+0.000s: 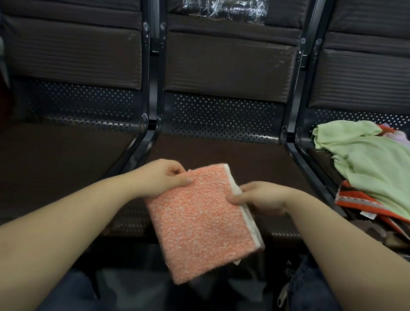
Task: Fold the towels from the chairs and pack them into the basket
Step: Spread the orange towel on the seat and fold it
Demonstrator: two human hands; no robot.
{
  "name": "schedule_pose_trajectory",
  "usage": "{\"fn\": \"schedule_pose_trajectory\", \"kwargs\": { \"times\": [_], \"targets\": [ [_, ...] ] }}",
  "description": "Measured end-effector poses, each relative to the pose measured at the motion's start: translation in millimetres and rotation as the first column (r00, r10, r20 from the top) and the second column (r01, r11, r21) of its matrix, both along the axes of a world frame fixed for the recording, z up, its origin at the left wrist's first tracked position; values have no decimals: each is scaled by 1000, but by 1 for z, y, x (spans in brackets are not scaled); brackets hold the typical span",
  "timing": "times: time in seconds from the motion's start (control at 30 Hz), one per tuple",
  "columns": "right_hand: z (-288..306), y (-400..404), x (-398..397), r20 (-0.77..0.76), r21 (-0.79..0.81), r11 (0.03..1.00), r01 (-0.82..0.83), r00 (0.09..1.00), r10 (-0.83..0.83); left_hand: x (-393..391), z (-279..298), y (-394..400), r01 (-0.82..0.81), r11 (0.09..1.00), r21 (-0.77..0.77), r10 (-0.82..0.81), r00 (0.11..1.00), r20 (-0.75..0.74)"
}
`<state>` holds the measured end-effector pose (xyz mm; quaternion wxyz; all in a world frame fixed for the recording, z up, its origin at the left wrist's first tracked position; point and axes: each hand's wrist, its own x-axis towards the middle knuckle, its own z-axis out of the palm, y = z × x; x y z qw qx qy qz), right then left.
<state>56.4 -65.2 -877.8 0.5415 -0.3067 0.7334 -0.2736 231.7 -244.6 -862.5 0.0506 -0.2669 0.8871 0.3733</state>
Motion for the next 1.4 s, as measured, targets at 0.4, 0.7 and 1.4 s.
{"fn": "schedule_pose_trajectory", "kwargs": {
  "times": [0.4,0.7,1.4],
  "targets": [
    [-8,-13,25,-315,112,966,235,930,-190,30,-25,-6,-451,710,541,374,892,253],
    [5,-10,37,32,17,844,536,843,-537,30,-21,10,-418,338,843,498,840,217],
    [53,97,13,-217,-452,817,359,844,-490,-31,6,78,-50,828,558,281,899,-337]
  ]
}}
